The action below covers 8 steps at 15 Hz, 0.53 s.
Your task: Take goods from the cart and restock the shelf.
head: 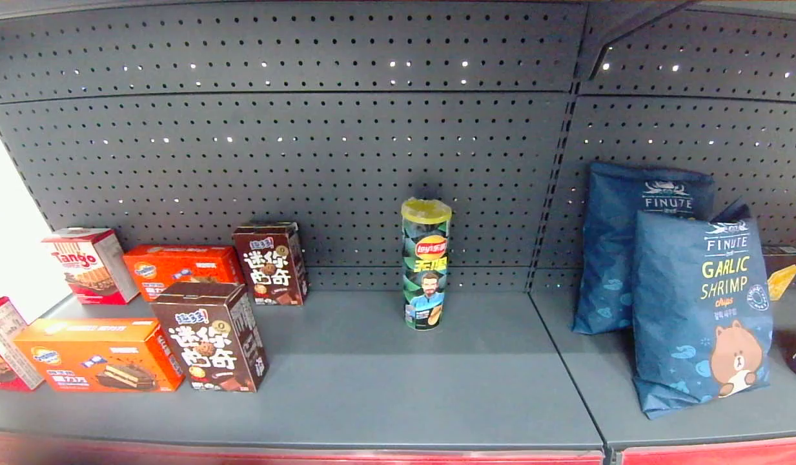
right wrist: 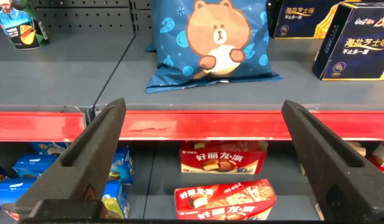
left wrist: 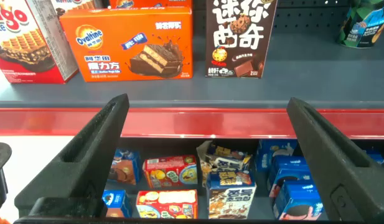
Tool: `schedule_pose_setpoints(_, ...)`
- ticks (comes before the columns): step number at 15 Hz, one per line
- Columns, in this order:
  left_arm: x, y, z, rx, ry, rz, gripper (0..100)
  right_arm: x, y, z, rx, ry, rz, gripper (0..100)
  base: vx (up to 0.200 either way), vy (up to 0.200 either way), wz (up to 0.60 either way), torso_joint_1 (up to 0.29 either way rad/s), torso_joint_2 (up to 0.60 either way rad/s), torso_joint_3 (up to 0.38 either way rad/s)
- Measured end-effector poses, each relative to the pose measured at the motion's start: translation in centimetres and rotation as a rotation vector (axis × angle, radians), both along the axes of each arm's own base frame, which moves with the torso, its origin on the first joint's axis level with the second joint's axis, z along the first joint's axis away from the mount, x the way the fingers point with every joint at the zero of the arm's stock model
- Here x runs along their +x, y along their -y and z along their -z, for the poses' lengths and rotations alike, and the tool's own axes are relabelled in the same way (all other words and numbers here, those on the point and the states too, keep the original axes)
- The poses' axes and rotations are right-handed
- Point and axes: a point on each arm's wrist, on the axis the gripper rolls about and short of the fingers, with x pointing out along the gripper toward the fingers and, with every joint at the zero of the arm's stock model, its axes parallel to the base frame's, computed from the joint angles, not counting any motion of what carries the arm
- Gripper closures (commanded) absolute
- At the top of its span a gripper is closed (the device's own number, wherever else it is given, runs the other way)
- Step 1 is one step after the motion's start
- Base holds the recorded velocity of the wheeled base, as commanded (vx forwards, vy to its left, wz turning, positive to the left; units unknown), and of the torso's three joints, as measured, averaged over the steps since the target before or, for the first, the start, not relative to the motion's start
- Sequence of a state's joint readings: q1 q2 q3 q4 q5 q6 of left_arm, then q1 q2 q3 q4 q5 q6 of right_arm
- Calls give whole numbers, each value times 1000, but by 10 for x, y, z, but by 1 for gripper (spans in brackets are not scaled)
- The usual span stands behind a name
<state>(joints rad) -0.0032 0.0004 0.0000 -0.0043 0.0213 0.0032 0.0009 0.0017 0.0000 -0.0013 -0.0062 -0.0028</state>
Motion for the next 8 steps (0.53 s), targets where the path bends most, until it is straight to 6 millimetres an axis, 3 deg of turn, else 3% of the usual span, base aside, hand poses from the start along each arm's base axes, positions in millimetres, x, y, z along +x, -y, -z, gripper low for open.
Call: schedule_pose_setpoints(8, 0, 0, 0, 0, 0, 0, 0, 0, 0, 0, 0, 0, 0, 0, 0, 0, 0, 0, 0, 0)
